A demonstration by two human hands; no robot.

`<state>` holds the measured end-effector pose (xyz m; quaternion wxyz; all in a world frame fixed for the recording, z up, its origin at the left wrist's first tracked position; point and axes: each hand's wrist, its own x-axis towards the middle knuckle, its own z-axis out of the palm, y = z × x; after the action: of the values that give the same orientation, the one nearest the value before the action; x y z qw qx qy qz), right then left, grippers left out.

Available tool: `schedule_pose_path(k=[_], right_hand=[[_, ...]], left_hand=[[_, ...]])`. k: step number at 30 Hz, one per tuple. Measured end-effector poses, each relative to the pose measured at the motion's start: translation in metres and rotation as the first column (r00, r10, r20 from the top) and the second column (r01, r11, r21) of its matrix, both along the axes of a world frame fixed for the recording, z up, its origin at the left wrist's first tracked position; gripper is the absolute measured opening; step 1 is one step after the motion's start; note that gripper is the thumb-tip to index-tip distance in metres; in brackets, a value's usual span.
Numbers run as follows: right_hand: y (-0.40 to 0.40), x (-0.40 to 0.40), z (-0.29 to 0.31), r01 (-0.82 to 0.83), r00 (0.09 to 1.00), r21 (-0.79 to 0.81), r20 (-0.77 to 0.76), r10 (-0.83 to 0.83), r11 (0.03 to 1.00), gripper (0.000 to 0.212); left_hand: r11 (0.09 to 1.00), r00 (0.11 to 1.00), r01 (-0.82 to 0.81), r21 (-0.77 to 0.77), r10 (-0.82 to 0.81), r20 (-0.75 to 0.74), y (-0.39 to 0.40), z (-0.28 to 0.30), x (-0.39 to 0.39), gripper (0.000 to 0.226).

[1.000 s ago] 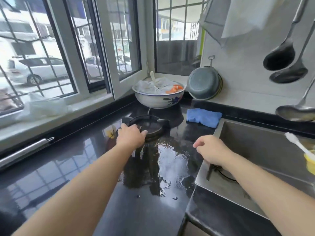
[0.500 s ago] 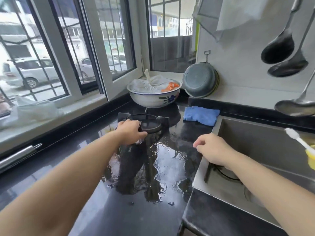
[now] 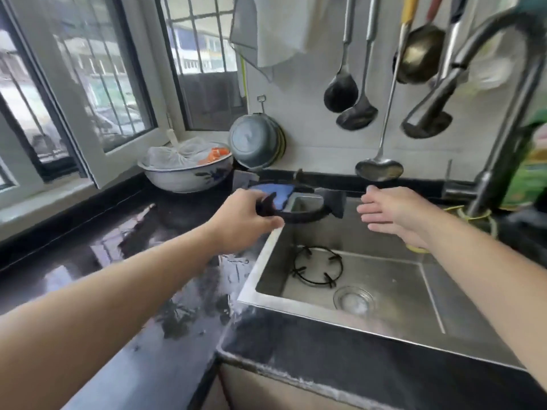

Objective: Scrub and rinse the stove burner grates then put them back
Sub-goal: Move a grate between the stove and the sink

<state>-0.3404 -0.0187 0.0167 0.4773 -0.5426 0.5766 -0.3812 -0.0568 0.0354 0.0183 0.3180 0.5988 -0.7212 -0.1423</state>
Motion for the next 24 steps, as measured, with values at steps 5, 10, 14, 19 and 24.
schedule_pose_path(k=[5, 10, 14, 19, 24], right_hand=[[0.003, -0.082, -0.049, 0.016, 0.964, 0.29, -0.257, 0.062, 0.957, 0.049], [0.004, -0.129, -0.088, 0.049, 0.929, 0.26, -0.366, 0.051, 0.964, 0.039], [-0.015, -0.156, -0.105, 0.112, 0.907, 0.175, -0.42, -0.028, 0.978, 0.021], [-0.062, -0.143, -0.102, 0.147, 0.686, -0.093, -0.707, -0.169, 0.985, 0.02], [-0.122, -0.129, -0.105, 0.045, 0.412, -0.361, -0.843, -0.347, 0.931, 0.017]], left_hand=[[0.957, 0.926, 0.28, 0.07, -0.289, 0.242, -0.02, -0.051, -0.104, 0.021], [0.827, 0.74, 0.523, 0.208, -0.561, 0.371, -0.071, -0.113, -0.138, 0.022], [0.684, 0.575, 0.676, 0.275, -0.723, 0.383, -0.096, -0.162, -0.154, 0.025], [0.621, 0.441, 0.64, 0.451, -0.779, 0.447, -0.112, -0.198, -0.16, 0.022], [0.565, 0.254, 0.569, 0.597, -0.812, 0.526, -0.117, -0.232, -0.156, 0.029]])
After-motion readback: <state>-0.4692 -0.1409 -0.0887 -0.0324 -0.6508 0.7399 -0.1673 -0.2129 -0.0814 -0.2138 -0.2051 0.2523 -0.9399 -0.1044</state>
